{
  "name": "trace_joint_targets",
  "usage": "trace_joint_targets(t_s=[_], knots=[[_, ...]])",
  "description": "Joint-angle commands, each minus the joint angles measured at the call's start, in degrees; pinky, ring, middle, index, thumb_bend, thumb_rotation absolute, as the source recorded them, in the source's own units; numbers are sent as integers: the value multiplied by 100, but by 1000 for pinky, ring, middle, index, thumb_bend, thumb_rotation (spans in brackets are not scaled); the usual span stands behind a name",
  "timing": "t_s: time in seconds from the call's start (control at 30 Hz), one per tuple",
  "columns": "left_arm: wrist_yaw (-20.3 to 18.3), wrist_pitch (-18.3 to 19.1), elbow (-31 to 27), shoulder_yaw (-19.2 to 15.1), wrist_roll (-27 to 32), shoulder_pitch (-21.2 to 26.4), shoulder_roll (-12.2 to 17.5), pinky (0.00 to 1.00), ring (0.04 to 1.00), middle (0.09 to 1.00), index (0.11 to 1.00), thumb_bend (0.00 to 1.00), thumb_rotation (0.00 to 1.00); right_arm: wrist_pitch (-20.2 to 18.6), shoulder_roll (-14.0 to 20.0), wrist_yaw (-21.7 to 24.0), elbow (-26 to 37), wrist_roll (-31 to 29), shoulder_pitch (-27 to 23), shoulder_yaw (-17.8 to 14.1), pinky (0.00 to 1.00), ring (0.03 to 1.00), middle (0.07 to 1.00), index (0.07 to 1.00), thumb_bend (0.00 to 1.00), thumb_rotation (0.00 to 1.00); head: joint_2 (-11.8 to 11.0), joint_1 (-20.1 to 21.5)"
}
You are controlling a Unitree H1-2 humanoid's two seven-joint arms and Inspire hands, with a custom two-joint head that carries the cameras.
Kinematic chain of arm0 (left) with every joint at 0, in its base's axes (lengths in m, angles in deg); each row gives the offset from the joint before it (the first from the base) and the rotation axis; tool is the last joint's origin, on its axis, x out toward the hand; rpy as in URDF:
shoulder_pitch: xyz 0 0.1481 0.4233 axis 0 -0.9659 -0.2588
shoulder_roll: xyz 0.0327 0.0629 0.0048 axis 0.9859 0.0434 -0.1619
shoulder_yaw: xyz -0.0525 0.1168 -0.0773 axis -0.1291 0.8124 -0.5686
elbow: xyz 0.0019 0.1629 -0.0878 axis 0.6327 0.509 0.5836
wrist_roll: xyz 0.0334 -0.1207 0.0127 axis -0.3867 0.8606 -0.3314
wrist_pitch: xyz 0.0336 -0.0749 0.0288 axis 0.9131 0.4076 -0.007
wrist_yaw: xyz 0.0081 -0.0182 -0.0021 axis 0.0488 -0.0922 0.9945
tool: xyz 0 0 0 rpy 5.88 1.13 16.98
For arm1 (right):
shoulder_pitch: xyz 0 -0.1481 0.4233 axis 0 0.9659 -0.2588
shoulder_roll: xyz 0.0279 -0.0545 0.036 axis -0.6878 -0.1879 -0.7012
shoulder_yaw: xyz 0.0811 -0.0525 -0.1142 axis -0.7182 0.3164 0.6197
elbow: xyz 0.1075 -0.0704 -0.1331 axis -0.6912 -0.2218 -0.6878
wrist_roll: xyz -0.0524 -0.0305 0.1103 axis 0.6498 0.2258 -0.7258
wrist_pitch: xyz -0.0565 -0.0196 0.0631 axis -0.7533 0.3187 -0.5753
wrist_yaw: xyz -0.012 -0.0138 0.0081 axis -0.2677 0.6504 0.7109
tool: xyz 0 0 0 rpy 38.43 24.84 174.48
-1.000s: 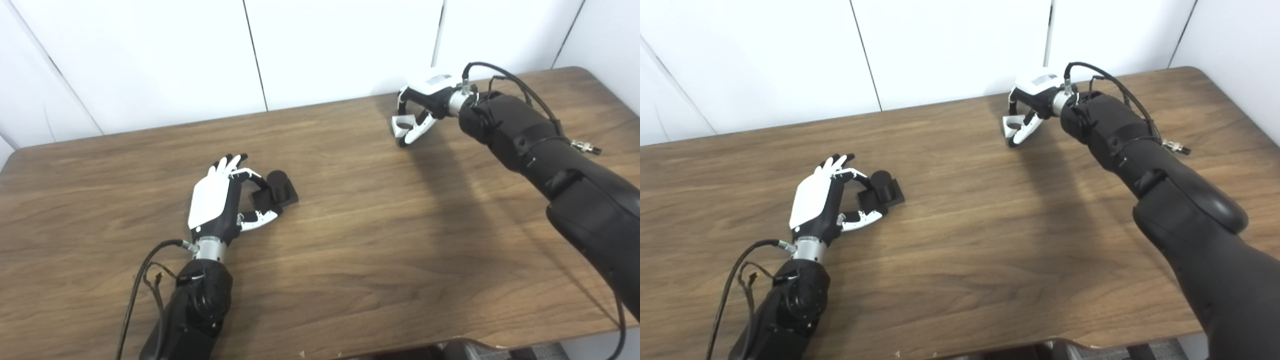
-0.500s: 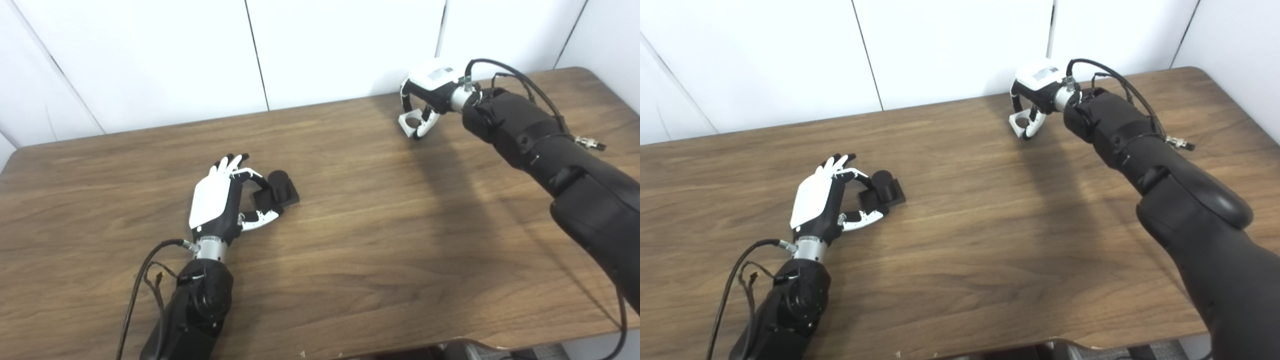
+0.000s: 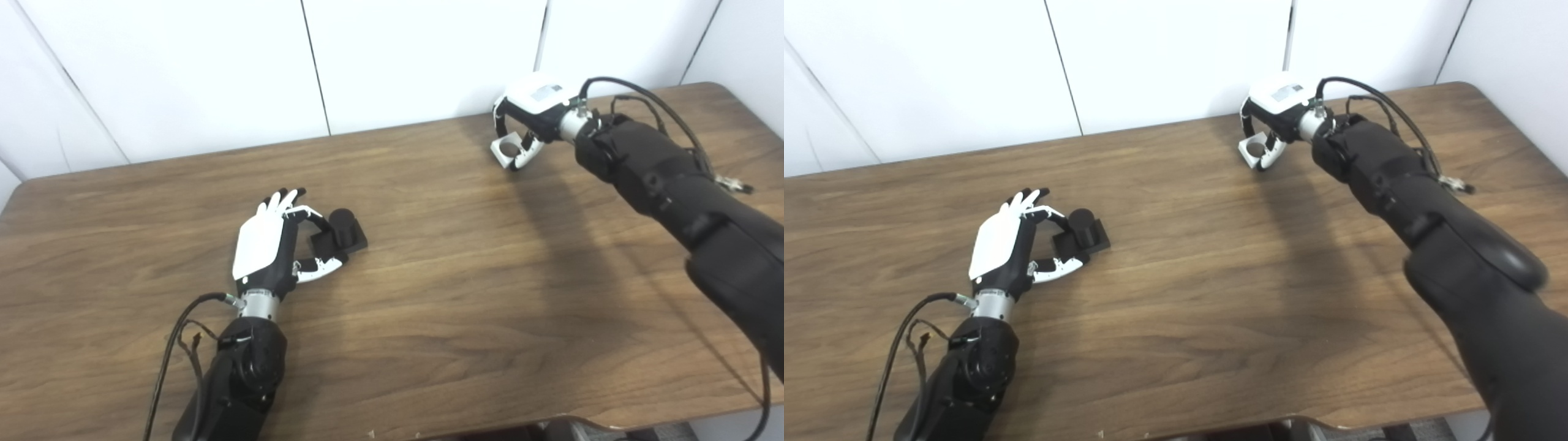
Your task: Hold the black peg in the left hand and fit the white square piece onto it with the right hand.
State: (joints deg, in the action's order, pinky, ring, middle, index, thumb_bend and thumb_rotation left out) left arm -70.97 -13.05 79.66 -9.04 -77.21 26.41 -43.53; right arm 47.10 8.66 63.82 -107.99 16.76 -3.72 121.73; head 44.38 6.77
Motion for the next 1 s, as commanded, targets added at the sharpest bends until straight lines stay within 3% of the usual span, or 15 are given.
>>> trace_joint_targets(t_s=[0.0, 0.2, 0.4, 0.77, 0.97], knots=[[-537, 267, 289, 214, -182, -334, 84, 1000, 977, 923, 494, 521, 77, -45, 182, -117, 666, -89, -73, -263, 939, 868, 807, 489, 508, 158, 5, 2], [-581, 274, 331, 237, -201, -284, 94, 1000, 980, 925, 494, 520, 80, -271, 147, 504, 2175, -344, 312, -815, 864, 873, 824, 488, 507, 158, 7, -13], [-598, 284, 367, 268, -193, -240, 68, 1000, 976, 926, 493, 519, 80, -378, 45, 997, 3198, -375, 504, -1075, 933, 886, 821, 487, 510, 155, 31, -106], [-394, 135, 573, 325, -218, -181, -49, 981, 968, 916, 493, 521, 74, -178, -199, 1505, 4045, -481, 688, -1244, 929, 896, 825, 487, 507, 156, 73, -430], [-269, 127, 724, 344, -272, -119, -147, 978, 962, 911, 492, 523, 73, -84, -461, 1688, 4258, -481, 701, -1162, 933, 897, 831, 486, 507, 156, 86, -603]])
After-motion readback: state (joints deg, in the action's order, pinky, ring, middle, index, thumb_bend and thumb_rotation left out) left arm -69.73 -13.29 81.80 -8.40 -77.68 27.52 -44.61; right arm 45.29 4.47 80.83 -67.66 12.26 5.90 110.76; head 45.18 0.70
